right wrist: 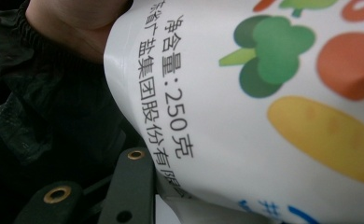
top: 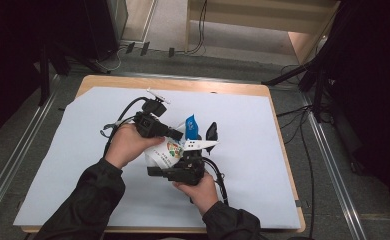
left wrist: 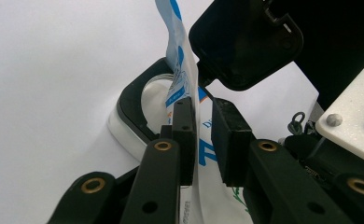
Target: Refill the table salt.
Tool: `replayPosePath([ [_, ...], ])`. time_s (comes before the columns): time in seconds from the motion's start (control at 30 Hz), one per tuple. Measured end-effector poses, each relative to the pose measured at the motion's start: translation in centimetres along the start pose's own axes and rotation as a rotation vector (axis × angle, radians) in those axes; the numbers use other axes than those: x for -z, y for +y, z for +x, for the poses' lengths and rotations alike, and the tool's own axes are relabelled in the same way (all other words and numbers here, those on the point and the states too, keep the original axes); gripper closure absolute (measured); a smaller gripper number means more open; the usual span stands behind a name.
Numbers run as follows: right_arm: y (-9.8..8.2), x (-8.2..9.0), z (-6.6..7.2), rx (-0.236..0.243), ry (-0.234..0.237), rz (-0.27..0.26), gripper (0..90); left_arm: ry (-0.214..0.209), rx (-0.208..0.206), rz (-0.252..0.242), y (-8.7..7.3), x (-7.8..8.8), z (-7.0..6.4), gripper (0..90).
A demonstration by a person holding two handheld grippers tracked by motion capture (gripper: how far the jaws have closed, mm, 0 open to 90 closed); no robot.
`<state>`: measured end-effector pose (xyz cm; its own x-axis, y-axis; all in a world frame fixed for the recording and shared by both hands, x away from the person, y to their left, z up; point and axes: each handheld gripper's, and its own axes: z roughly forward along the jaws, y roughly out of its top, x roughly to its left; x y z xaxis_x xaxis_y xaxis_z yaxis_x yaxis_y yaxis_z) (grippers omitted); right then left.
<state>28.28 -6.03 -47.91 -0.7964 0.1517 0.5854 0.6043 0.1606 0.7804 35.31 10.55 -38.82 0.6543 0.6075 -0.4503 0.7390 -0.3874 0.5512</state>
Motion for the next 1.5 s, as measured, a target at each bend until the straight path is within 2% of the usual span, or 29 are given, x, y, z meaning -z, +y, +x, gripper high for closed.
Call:
replayPosePath([
  [0.1,0.08,0.01,0.02,0.002,0.001,0.003,67.5,0.009,-0.006,-0.002,0.01,0.10,-0.05,82.7],
  [0.23,0.11,-0.10,0.15,0.015,-0.010,0.010,67.4,0.035,-0.015,0.005,0.02,0.20,-0.18,90.0],
  [0.37,0.01,-0.26,0.16,0.013,-0.014,0.016,66.4,0.046,-0.018,0.011,0.02,0.27,-0.12,90.0],
  [0.5,-0.03,-0.40,0.23,0.019,-0.011,0.023,61.2,0.054,-0.019,0.009,0.02,0.16,-0.17,90.0],
  [0.67,-0.07,-0.44,0.24,0.028,-0.024,0.031,62.3,0.055,-0.017,0.009,0.05,0.09,-0.17,90.0],
  [0.87,-0.22,-0.63,0.33,0.041,-0.061,0.060,67.9,0.058,-0.023,0.018,0.05,-0.22,-0.30,90.0],
  [1.03,-0.14,-0.49,0.40,0.042,-0.054,0.044,69.4,0.049,-0.018,0.008,0.07,0.03,-0.22,90.0],
  [1.5,-0.05,-0.40,0.15,0.010,0.012,0.018,69.5,0.027,-0.003,-0.010,0.07,0.50,-0.03,86.2],
])
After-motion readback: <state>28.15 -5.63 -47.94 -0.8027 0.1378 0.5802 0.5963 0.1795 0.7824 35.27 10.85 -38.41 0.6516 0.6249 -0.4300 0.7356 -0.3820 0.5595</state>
